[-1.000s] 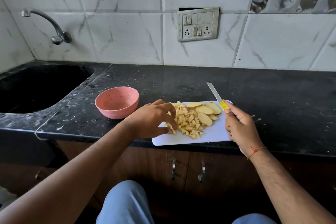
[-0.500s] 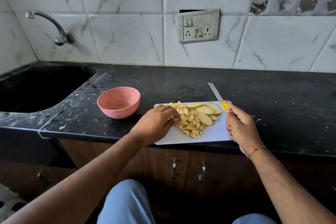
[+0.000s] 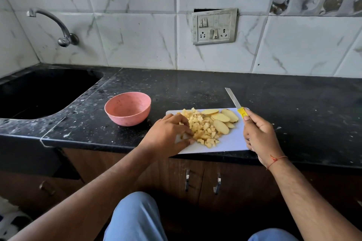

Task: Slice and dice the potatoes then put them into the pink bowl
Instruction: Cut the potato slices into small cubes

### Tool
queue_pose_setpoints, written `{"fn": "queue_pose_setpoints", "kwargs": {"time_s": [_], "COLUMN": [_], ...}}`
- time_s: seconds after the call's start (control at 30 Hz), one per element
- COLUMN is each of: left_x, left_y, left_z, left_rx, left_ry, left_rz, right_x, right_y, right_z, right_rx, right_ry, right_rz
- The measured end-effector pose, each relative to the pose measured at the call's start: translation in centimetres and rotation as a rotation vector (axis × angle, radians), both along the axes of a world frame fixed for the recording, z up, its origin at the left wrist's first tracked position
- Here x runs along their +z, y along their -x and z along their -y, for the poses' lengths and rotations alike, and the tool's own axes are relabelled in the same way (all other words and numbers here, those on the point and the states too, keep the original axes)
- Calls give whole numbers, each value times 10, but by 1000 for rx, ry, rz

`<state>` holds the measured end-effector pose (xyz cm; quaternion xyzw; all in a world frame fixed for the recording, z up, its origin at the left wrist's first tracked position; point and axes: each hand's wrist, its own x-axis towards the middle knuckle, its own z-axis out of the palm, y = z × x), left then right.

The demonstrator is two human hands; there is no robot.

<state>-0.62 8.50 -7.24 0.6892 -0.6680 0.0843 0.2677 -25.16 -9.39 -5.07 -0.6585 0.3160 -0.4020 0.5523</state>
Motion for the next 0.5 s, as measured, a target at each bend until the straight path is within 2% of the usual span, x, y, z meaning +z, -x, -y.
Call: {"fn": "queue_pose_setpoints", "kwargs": {"time_s": [0.17,0.27,0.5], "left_x": [5,15,24], "left_y": [4,-1,-16], "left_z": [4,-3,-40], "left_rx": [11,46,83], "left_ry": [-9,28,-145], "left_rz": [6,-82,-260], "right_x": [-1,-3,-3], "right_y": [1,1,-1], "right_z": [1,3,0], "right_rx": [-7,-15,-19], "right_ry": [15,18,106], "right_rz": [-6,-38,-85]}}
